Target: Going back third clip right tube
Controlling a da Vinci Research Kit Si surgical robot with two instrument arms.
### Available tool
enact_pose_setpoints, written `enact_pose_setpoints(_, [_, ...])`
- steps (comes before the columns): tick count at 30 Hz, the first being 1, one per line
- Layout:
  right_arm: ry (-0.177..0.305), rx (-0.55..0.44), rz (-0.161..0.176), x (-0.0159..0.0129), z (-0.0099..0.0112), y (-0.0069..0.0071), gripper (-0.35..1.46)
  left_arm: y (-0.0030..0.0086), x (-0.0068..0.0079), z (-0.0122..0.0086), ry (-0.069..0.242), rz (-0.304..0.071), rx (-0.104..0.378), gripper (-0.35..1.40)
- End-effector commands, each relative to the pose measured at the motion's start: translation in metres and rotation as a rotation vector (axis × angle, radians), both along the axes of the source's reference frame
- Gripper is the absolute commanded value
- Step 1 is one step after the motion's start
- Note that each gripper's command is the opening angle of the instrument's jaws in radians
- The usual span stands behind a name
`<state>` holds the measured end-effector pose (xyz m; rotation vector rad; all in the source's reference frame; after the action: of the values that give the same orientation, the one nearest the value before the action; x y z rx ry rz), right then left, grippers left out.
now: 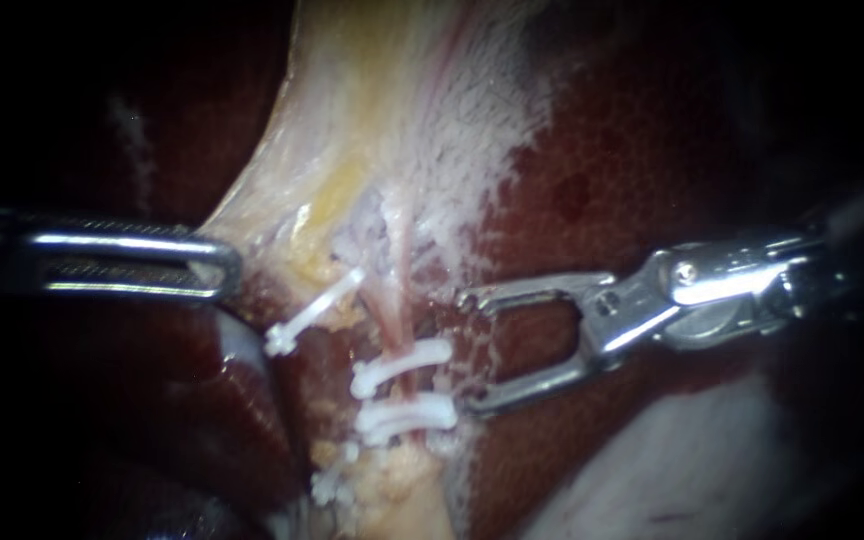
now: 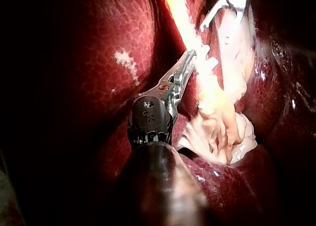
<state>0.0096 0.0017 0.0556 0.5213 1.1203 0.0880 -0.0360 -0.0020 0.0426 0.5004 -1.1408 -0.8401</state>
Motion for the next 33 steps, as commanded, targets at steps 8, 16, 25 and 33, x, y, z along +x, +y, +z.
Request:
enact_pose_setpoints(8, [-0.016, -0.016, 0.034, -0.0019, -0.0021, 0.0008, 0.60, 0.0004, 0.0004, 0.0012, -0.002, 0.003, 0.000, -0.35])
enact_pose_setpoints(16, [-0.019, -0.020, 0.039, -0.0016, -0.0020, 0.0001, 0.60, 0.0002, 0.0003, 0.0028, 0.000, 0.005, -0.012, -0.35])
enact_pose_setpoints(25, [-0.019, -0.020, 0.038, -0.0017, -0.0021, 0.0000, 0.60, -0.0015, -0.0015, 0.0060, 0.014, 0.008, 0.003, -0.35])
enact_pose_setpoints(33, [-0.019, -0.020, 0.038, -0.0017, -0.0023, -0.0001, 0.60, -0.0028, -0.0033, 0.0088, 0.024, 0.036, 0.018, -0.35])
